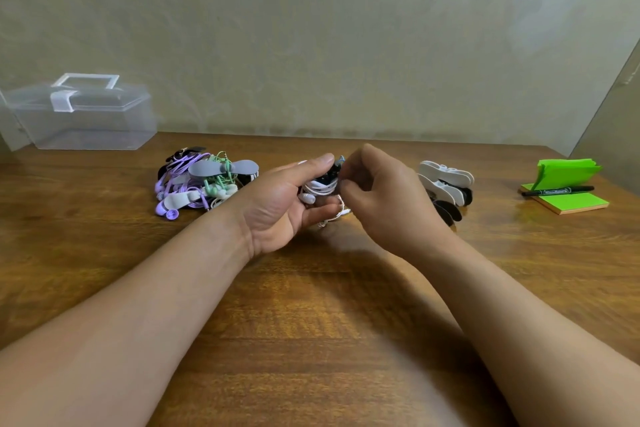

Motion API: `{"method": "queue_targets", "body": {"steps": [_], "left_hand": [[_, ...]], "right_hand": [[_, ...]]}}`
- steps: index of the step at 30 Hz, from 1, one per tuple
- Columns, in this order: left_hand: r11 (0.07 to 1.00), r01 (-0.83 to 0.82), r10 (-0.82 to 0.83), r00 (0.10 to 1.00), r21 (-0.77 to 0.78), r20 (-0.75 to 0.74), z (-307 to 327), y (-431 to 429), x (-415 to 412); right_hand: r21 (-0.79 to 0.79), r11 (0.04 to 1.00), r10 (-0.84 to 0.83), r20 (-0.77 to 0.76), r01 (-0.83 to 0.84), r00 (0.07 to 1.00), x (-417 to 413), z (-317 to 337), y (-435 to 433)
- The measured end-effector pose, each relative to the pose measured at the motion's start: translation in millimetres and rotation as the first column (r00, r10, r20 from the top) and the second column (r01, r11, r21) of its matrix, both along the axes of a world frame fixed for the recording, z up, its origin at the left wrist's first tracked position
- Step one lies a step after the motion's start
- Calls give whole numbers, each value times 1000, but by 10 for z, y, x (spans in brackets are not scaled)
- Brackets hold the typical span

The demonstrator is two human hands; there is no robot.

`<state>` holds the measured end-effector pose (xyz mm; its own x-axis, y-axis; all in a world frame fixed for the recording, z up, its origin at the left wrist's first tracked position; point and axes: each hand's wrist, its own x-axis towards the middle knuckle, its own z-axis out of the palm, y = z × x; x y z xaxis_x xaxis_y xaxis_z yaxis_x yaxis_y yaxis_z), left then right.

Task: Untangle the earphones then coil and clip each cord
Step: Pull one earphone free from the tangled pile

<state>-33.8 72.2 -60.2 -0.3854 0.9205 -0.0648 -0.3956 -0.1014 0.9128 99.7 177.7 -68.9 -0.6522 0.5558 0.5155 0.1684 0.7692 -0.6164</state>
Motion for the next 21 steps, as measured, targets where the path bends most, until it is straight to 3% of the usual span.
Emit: {"method": "queue_targets", "body": {"steps": [9, 15, 21], "left_hand": [[991, -136, 134, 987, 18, 90, 3, 46, -34], [980, -198, 192, 922, 15, -337, -85, 97, 21], [987, -163, 147, 914, -9, -378, -90, 91, 3]], "right_hand": [[-1, 993, 120, -20, -120, 993, 32, 20, 33], [163, 975, 137, 86, -150, 987, 45, -3, 95], [200, 968, 138, 85, -153, 987, 53, 1, 185]]}}
